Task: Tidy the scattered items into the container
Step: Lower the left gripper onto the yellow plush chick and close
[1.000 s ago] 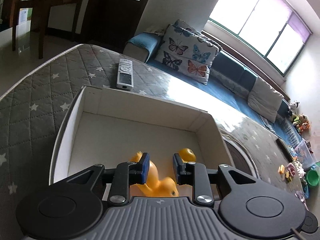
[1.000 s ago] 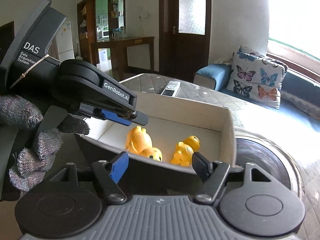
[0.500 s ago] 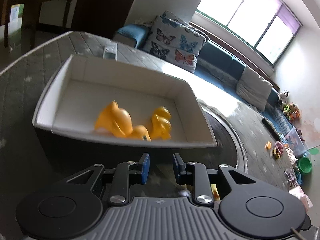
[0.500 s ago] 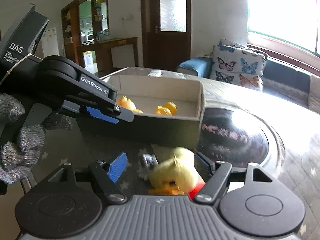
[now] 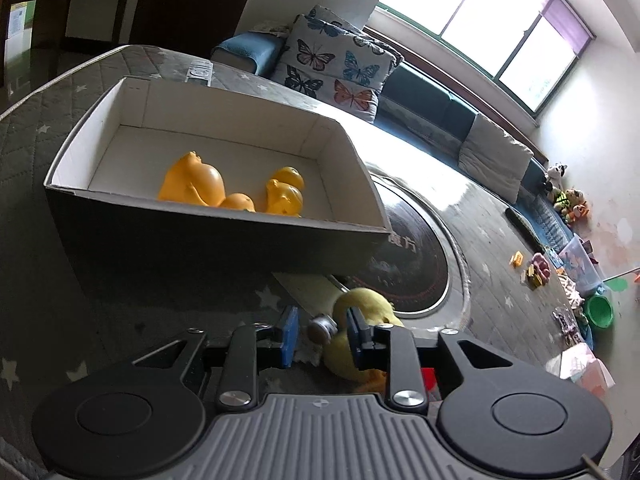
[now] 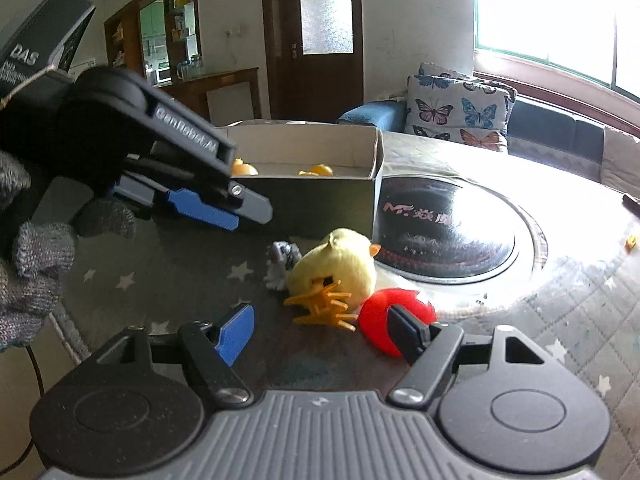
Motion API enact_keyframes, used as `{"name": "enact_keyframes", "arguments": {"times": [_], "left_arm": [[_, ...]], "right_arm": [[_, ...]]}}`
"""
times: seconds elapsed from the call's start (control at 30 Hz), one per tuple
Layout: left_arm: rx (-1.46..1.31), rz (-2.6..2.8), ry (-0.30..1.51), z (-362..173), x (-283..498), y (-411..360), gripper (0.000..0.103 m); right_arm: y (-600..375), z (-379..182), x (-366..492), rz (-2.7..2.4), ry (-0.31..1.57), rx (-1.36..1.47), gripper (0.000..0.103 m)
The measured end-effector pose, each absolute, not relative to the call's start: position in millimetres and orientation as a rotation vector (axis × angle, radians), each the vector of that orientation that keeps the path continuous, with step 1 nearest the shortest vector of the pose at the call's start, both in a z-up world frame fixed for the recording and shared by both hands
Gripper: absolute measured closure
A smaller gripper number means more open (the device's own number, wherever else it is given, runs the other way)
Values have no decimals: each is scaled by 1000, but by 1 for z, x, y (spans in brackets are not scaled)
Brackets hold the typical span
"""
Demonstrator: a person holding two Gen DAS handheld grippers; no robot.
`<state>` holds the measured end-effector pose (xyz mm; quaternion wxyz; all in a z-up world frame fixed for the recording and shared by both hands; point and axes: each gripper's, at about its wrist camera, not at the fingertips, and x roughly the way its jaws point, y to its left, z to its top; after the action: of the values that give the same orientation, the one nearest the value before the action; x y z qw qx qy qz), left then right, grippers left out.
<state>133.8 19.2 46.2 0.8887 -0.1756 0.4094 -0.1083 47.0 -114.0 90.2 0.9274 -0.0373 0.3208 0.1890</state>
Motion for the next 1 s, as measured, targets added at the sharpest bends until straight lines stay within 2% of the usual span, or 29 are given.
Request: {"name": "enact_keyframes", "arguments": {"times": [0.8,1.0], "left_arm": [[-328,-275,913,41,175,-10,71],[-308,-295,945,37,188,-22,71]], "right_arm": [[-106,83,78,372,670,-92,29],[-104,77,89,380,692,-94,35]]}}
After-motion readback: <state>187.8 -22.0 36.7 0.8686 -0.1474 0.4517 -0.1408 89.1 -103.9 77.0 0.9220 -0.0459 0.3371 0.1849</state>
